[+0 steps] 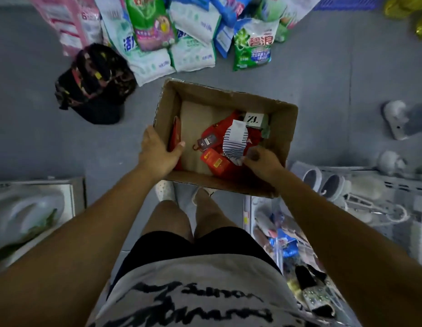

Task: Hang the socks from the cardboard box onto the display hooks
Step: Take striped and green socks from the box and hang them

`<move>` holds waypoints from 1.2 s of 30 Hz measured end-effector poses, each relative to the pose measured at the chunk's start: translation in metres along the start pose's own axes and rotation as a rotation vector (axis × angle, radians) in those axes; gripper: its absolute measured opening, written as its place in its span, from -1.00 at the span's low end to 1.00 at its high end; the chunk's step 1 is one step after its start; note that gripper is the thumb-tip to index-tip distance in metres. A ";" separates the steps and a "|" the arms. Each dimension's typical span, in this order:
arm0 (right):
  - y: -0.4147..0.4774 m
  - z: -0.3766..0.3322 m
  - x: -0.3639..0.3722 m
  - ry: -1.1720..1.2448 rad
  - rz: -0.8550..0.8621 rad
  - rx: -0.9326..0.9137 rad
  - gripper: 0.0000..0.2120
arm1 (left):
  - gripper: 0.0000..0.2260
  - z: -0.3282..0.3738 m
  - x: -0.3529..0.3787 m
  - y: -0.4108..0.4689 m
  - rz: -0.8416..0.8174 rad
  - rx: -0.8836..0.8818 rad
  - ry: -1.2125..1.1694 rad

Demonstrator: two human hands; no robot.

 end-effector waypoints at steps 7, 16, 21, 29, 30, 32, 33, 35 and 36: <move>0.101 0.007 0.012 0.415 0.142 0.223 -0.52 | -0.02 -0.007 0.037 0.014 0.132 -0.024 0.078; 0.132 0.005 0.025 0.387 0.255 0.211 -0.73 | -0.06 -0.002 0.040 0.018 0.160 -0.070 0.081; 0.081 -0.014 0.023 0.350 0.223 0.055 -0.77 | -0.31 0.007 0.032 0.002 0.488 0.072 -0.267; 0.005 -0.048 0.006 0.808 -0.026 -0.009 -0.76 | -0.64 0.045 0.049 -0.003 -0.450 0.057 -0.311; 0.005 -0.049 0.006 0.846 -0.024 0.002 -0.79 | -0.65 0.045 0.050 0.001 -0.475 0.064 -0.291; 0.009 -0.046 0.009 0.864 0.006 0.017 -0.80 | -0.69 0.044 0.051 0.007 -0.460 0.085 -0.245; 0.014 -0.043 0.010 0.860 0.039 0.034 -0.77 | -0.71 0.043 0.053 0.009 -0.440 0.091 -0.230; 0.032 -0.030 0.012 0.895 0.151 0.104 -0.73 | -0.73 0.038 0.055 0.015 -0.398 0.081 -0.230; 0.044 -0.022 0.012 0.939 0.217 0.151 -0.70 | -0.73 0.036 0.055 0.017 -0.382 0.070 -0.240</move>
Point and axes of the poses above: each hand's wrist, its own y-axis towards the middle knuckle, its own x-axis out of the palm, z = x × y, the point moved 1 cm from there along y, towards the middle knuckle, and after that the axes turned 9 degrees about -x, right-handed, at the moved point
